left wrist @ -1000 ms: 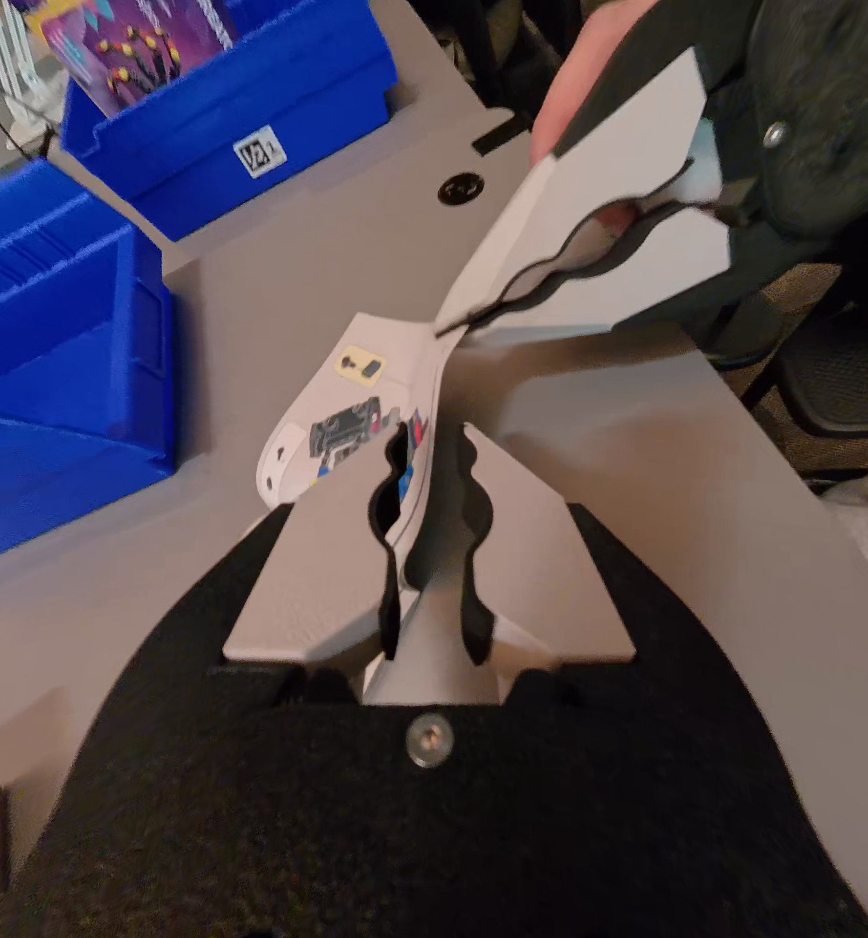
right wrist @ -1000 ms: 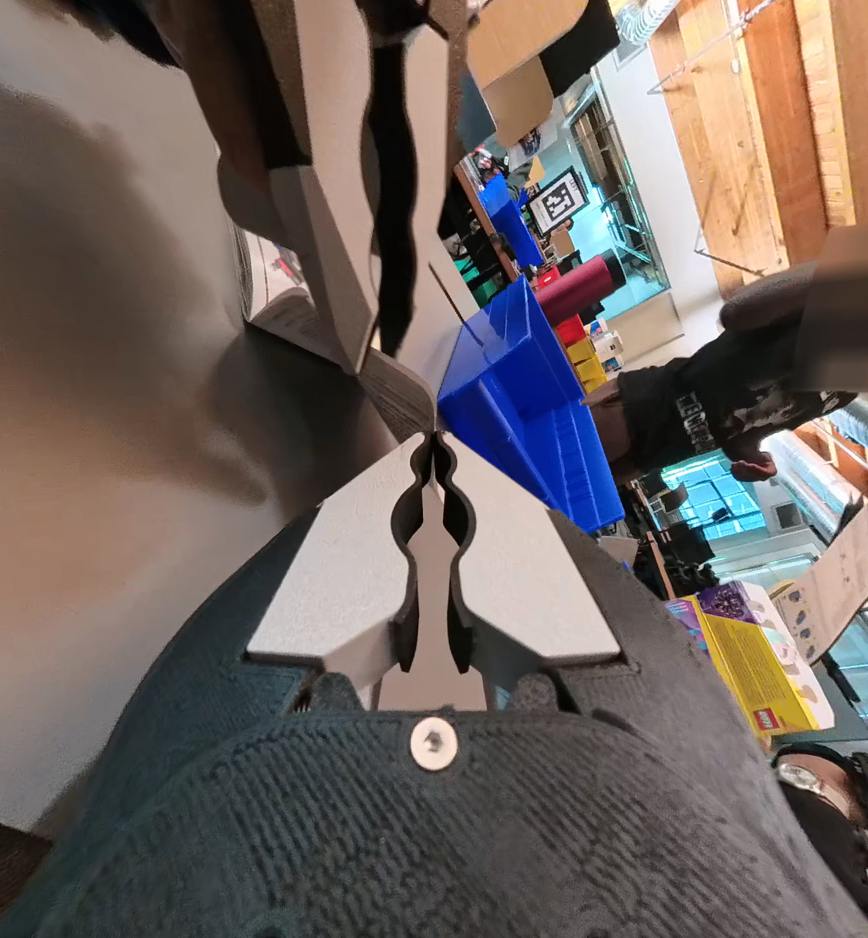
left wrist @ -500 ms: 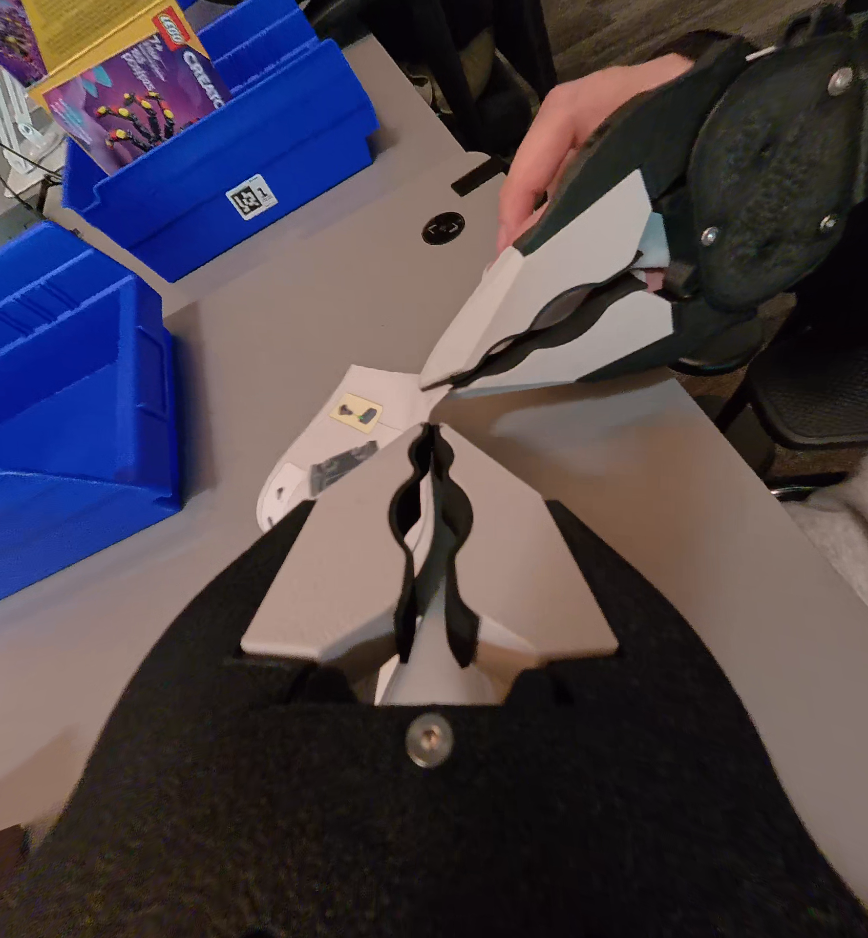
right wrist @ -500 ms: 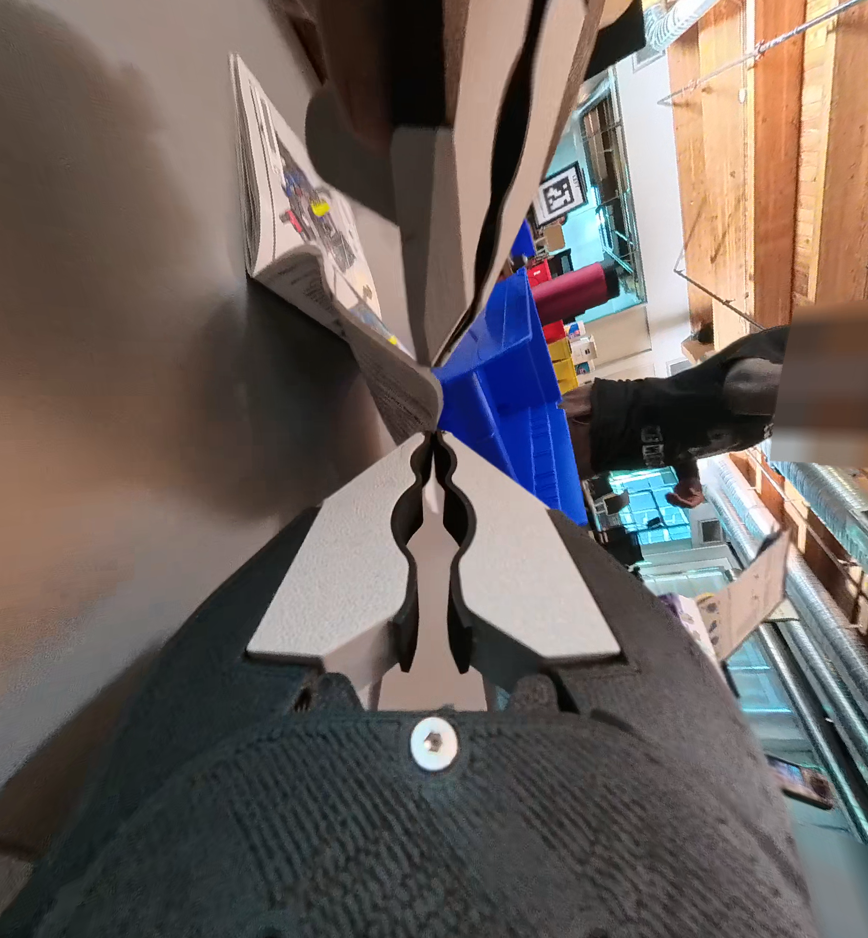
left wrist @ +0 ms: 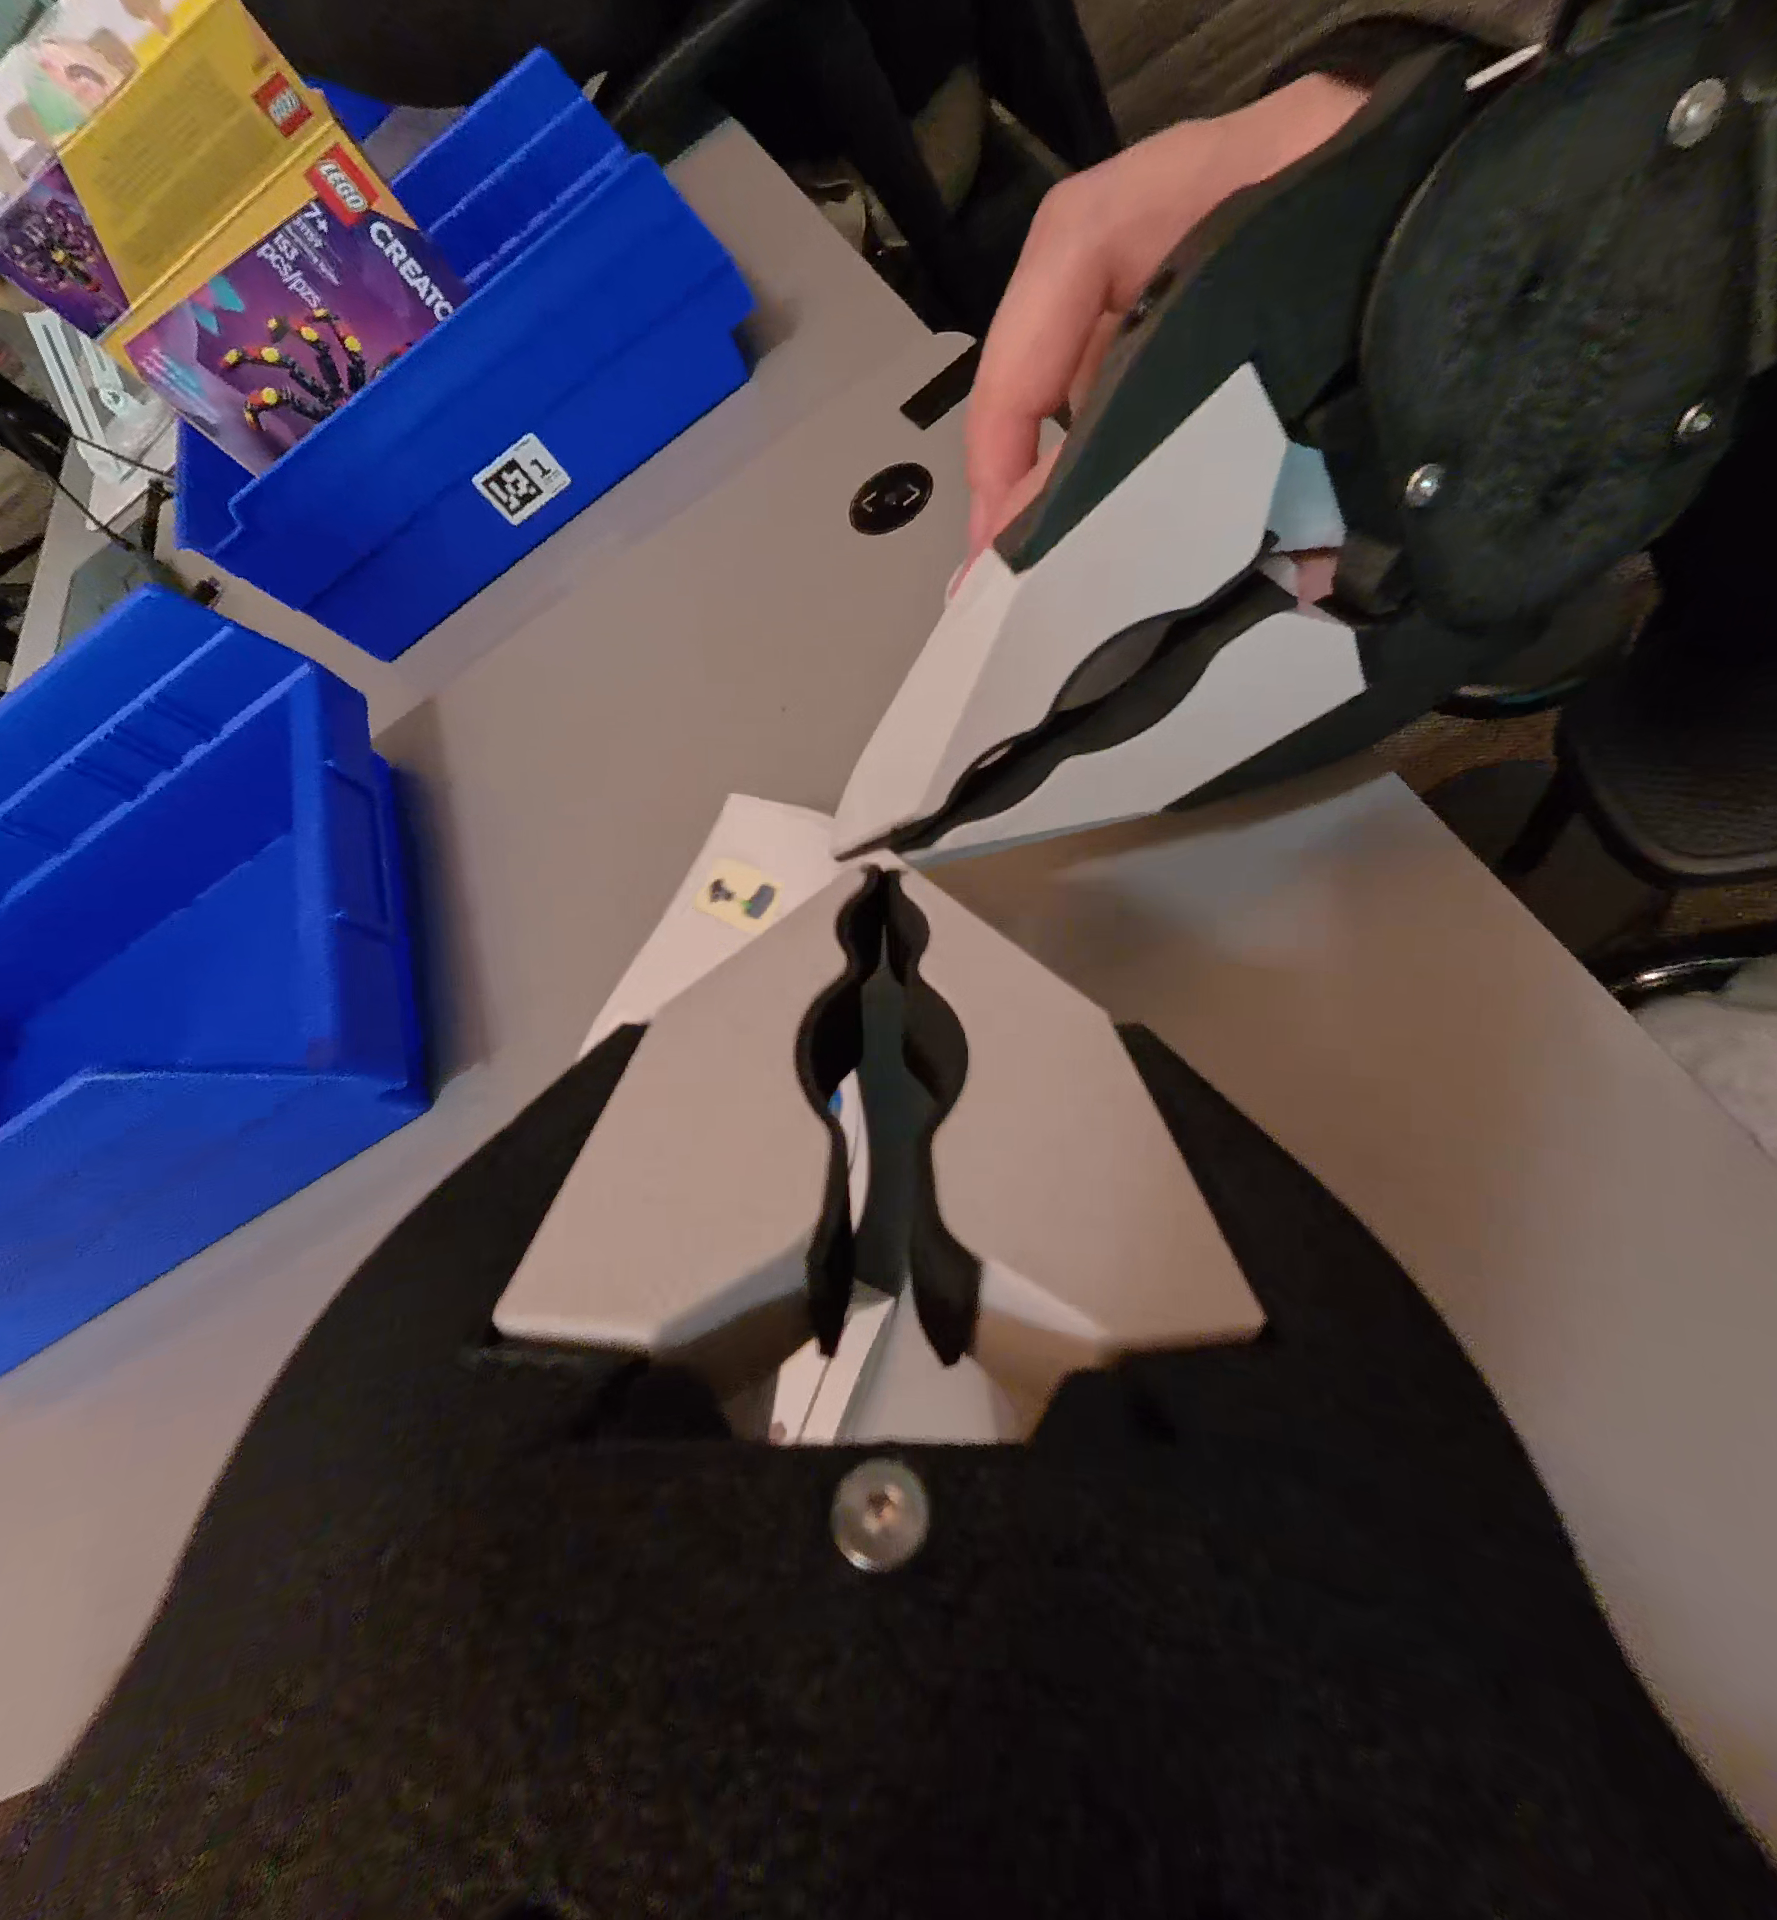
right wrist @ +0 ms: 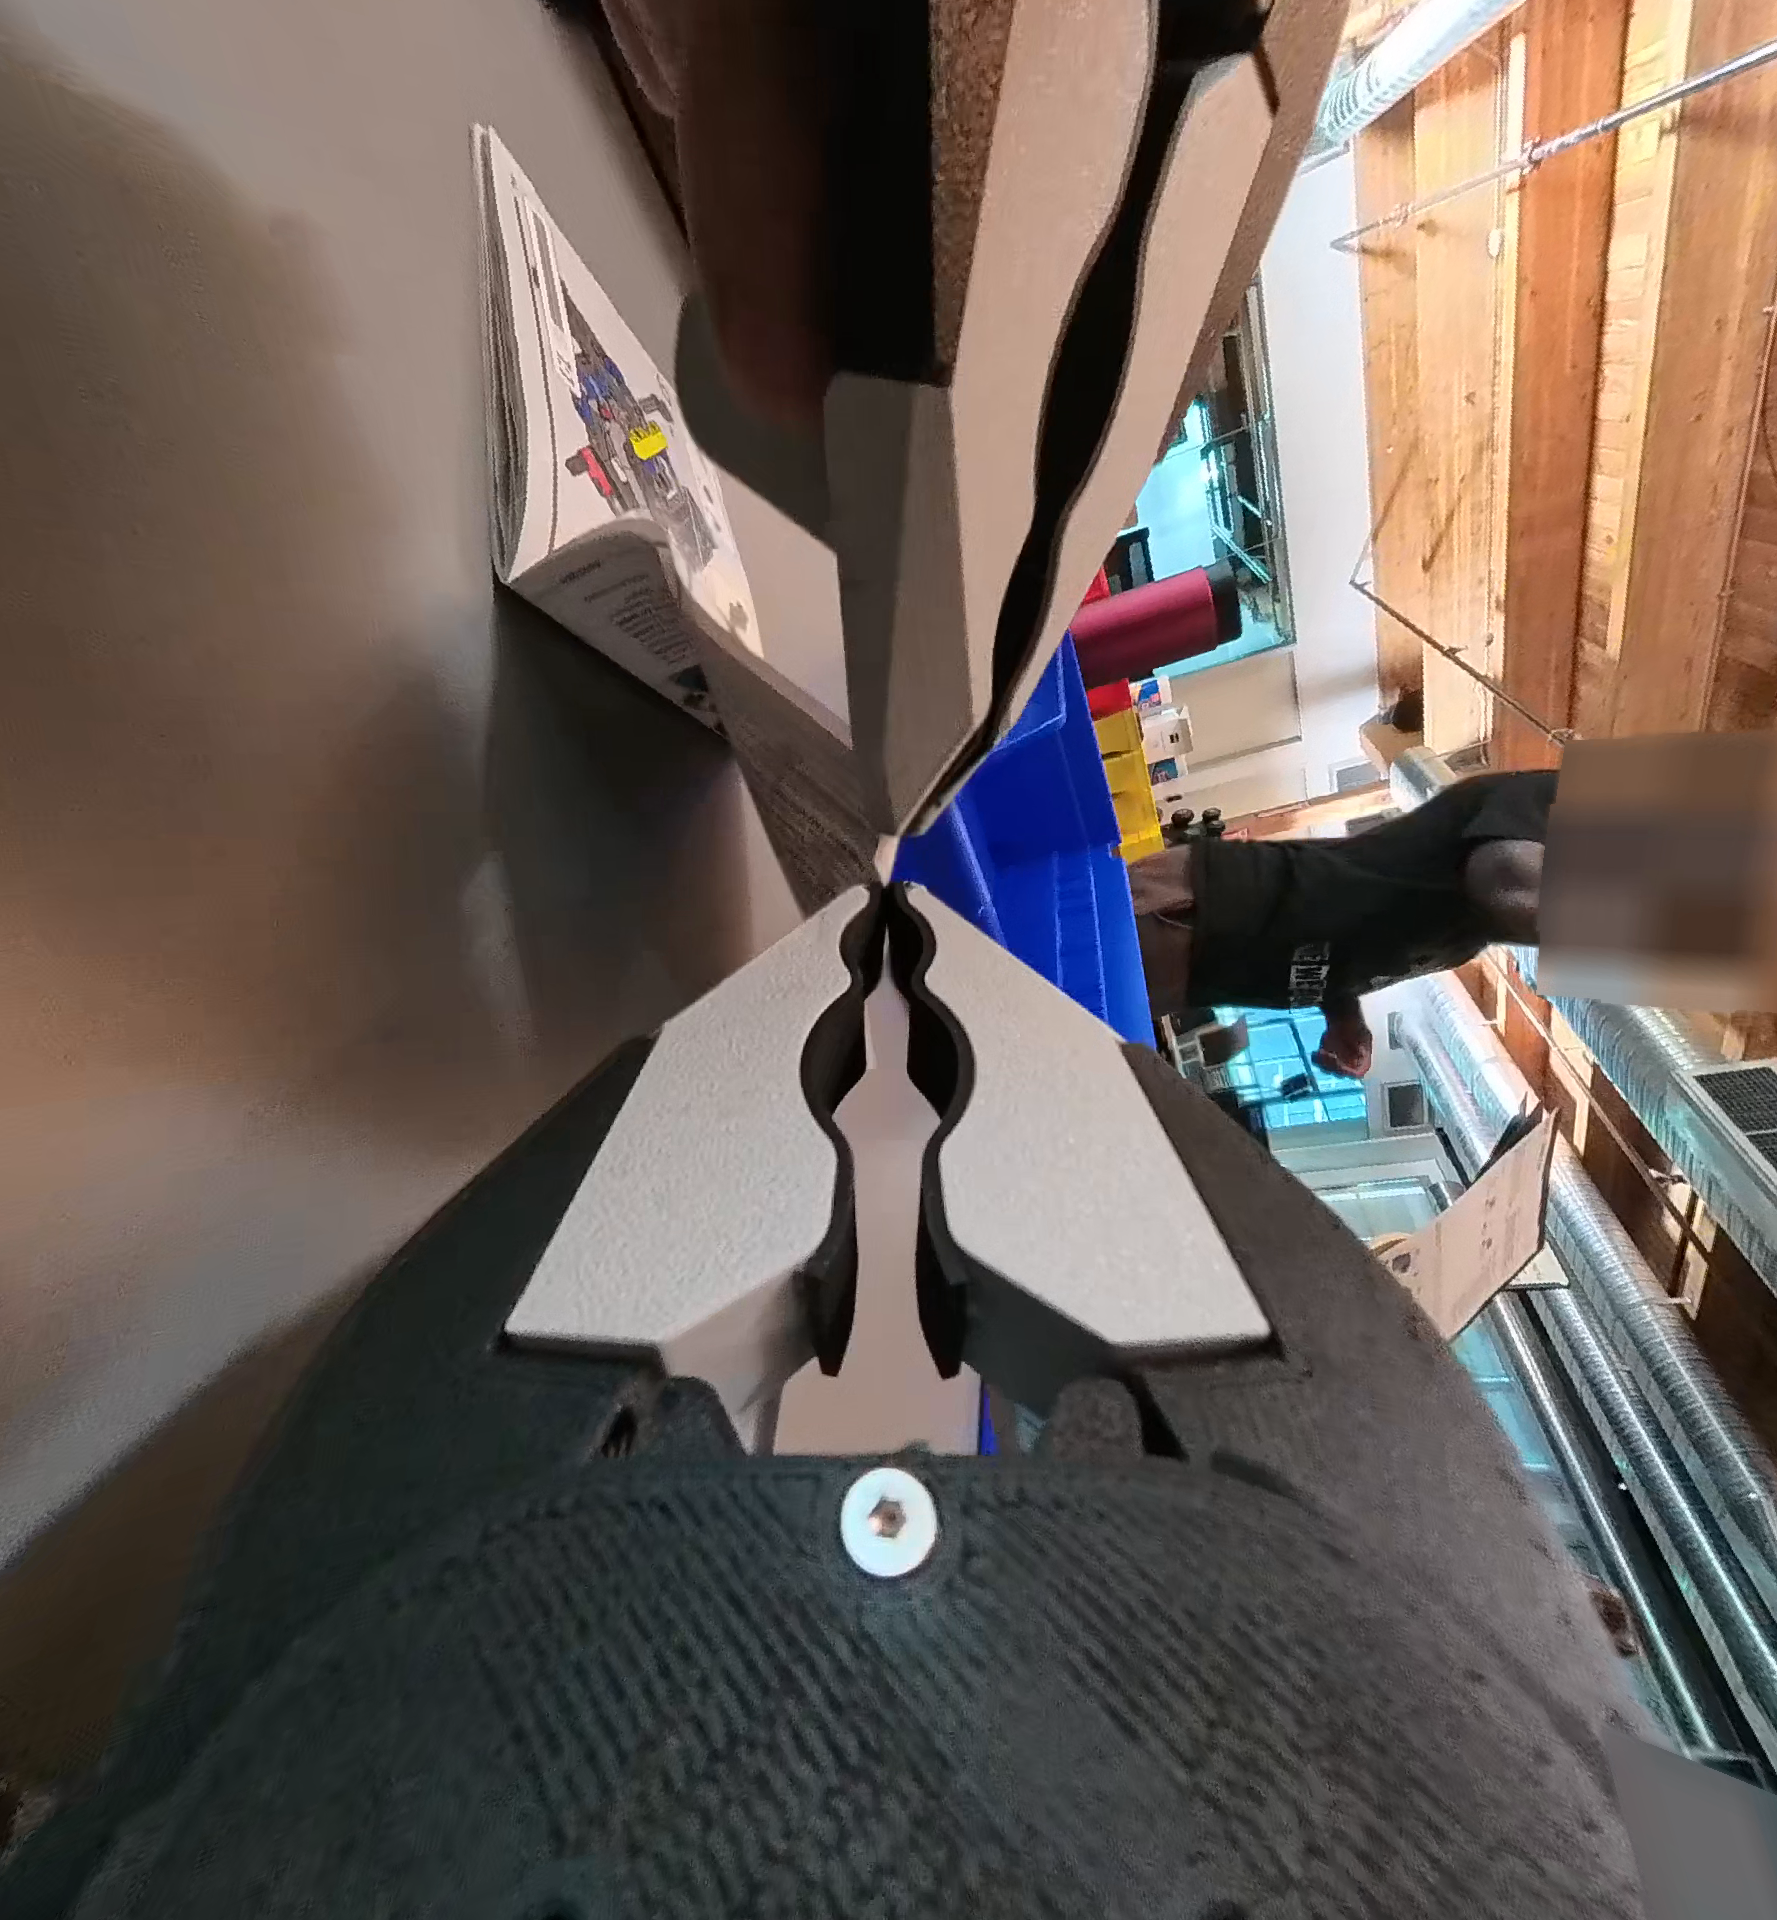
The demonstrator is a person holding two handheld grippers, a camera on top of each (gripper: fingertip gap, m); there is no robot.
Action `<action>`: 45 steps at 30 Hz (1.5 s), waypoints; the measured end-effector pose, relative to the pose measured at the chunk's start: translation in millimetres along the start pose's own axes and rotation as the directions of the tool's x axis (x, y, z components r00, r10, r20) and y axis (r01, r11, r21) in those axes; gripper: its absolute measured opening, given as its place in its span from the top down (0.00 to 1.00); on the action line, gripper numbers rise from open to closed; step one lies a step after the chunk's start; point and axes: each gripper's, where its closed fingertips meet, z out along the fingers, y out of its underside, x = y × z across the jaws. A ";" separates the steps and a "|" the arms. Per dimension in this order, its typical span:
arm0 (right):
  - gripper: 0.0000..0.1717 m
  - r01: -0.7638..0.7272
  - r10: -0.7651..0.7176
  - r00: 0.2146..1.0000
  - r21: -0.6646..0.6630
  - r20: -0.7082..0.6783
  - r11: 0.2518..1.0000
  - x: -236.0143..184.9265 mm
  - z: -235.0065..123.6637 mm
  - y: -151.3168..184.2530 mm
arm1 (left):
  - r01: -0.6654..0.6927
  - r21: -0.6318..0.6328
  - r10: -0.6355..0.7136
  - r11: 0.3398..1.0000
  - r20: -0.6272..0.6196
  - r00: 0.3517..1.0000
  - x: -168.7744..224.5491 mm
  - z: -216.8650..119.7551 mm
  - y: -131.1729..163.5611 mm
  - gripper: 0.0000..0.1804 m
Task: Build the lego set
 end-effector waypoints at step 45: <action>1.00 0.029 0.019 0.980 -0.233 0.198 0.972 -27.3 -22.6 87.6 | 0.360 -0.382 -0.078 0.851 0.586 0.806 -74.9 -81.6 102.4 0.90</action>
